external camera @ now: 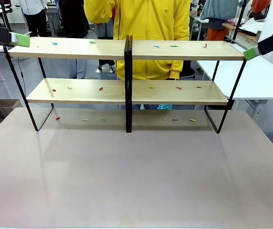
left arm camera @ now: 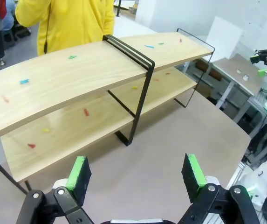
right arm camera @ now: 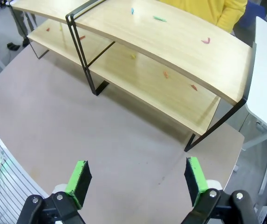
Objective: Clean the shelves.
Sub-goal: Pick up the Duster when the human hands it over.
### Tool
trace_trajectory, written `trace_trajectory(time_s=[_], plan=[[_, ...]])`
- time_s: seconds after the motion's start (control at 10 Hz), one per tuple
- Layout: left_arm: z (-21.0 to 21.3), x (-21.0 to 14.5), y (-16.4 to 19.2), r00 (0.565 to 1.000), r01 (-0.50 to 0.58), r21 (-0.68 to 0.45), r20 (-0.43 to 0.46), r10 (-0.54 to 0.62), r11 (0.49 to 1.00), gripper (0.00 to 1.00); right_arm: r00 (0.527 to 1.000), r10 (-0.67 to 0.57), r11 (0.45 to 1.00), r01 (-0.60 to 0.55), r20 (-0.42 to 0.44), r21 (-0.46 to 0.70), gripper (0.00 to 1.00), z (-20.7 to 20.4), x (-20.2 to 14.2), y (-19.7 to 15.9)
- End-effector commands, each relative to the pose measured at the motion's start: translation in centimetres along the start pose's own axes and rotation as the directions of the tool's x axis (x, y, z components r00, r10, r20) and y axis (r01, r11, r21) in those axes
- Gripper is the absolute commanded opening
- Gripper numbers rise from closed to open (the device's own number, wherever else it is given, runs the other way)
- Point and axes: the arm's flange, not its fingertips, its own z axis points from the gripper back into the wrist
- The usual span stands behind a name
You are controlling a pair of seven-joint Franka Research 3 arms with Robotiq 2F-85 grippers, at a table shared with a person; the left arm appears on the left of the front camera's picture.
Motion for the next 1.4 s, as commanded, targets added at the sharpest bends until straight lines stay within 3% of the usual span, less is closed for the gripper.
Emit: trace_trajectory(time_s=[0.0,0.4,0.6,1.3], plan=[[-0.6,-0.4,0.1,0.999,-0.003,-0.003,-0.046,0.003,1.000,1.00,1.000,-0.023,1.000,0.024,0.011,-0.017,1.00,-0.6,0.3,0.0],[-0.3,-0.7,0.1,0.999,-0.021,0.026,-0.045,0.022,0.999,1.00,0.999,-0.036,0.999,0.036,-0.008,-0.029,1.00,-1.2,0.2,-0.4],[-0.2,-0.7,0.2,0.995,-0.084,0.073,-0.039,0.087,0.994,1.00,0.999,-0.035,0.999,0.035,-0.016,-0.026,1.00,-1.5,0.3,-0.6],[-0.1,0.2,0.6,0.996,-0.075,0.065,-0.046,0.078,0.995,1.00,0.998,-0.053,0.998,0.052,-0.022,-0.028,1.00,-2.1,0.1,-1.3]])
